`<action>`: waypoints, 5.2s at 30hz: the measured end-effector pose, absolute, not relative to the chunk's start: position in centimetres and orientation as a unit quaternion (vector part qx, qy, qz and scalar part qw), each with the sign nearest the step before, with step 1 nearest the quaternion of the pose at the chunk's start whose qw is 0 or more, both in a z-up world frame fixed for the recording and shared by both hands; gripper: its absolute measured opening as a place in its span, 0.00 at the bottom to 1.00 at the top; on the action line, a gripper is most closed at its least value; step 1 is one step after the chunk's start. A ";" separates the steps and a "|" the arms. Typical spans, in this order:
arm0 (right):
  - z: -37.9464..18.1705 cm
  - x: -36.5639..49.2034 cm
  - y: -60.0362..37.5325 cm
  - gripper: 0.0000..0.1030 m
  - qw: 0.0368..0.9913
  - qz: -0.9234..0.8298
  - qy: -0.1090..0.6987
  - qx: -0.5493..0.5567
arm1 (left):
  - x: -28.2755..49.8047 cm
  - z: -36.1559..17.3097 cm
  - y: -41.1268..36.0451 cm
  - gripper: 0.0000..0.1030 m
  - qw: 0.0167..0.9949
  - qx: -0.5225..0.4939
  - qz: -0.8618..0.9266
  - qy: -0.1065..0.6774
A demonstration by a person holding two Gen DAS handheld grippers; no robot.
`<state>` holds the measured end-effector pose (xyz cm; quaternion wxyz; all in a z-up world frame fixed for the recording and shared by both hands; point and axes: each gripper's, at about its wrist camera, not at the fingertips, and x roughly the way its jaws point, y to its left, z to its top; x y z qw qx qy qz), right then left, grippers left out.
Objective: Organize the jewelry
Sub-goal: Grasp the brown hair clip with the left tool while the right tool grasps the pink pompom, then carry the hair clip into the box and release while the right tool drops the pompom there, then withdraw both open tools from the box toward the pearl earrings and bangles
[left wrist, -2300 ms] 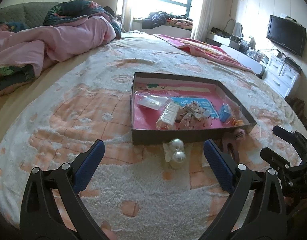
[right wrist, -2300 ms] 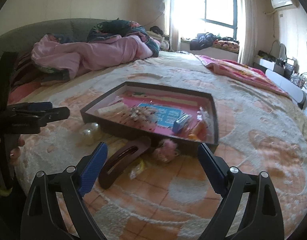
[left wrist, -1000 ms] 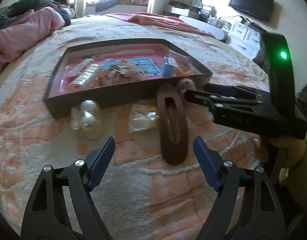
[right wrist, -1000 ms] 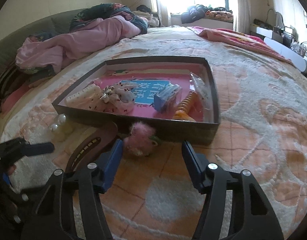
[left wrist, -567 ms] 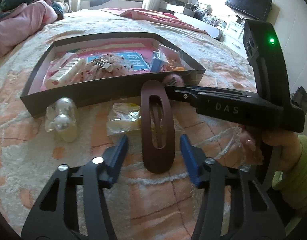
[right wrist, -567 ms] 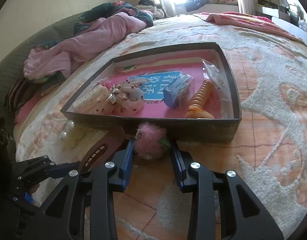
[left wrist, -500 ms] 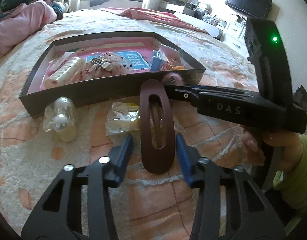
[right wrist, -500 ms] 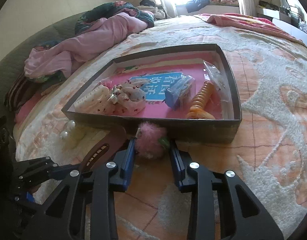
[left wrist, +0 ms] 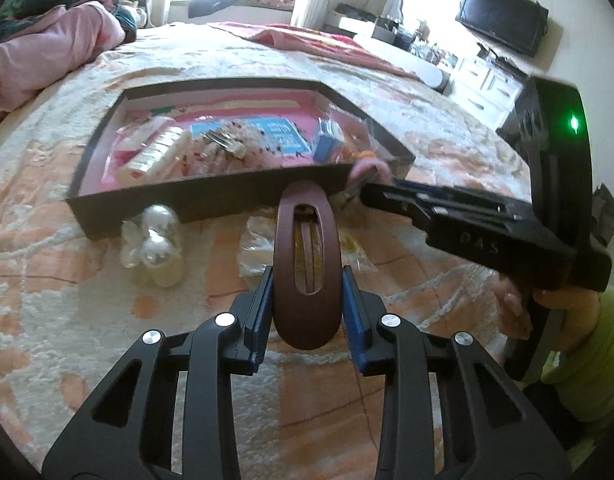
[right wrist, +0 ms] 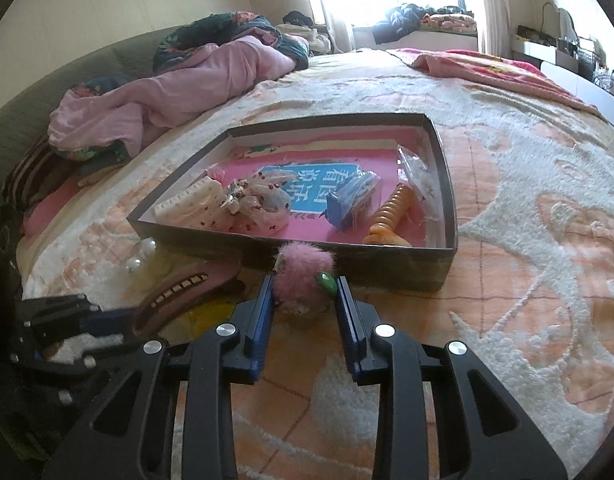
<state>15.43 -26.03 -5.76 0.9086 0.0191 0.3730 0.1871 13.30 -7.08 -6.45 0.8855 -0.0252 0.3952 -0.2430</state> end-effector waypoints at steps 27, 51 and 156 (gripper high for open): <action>-3.8 13.5 -24.7 0.28 0.914 0.204 0.350 0.006 | 14.0 -3.6 -2.8 0.05 0.911 -0.060 -0.200 0.355; -1.8 14.7 -25.7 0.28 0.925 0.198 0.324 0.021 | 16.3 1.1 -1.8 0.05 0.938 -0.065 -0.174 0.292; -3.1 14.3 -23.8 0.78 0.924 0.203 0.319 -0.049 | 16.6 -2.8 2.2 0.87 0.932 -0.074 -0.086 0.345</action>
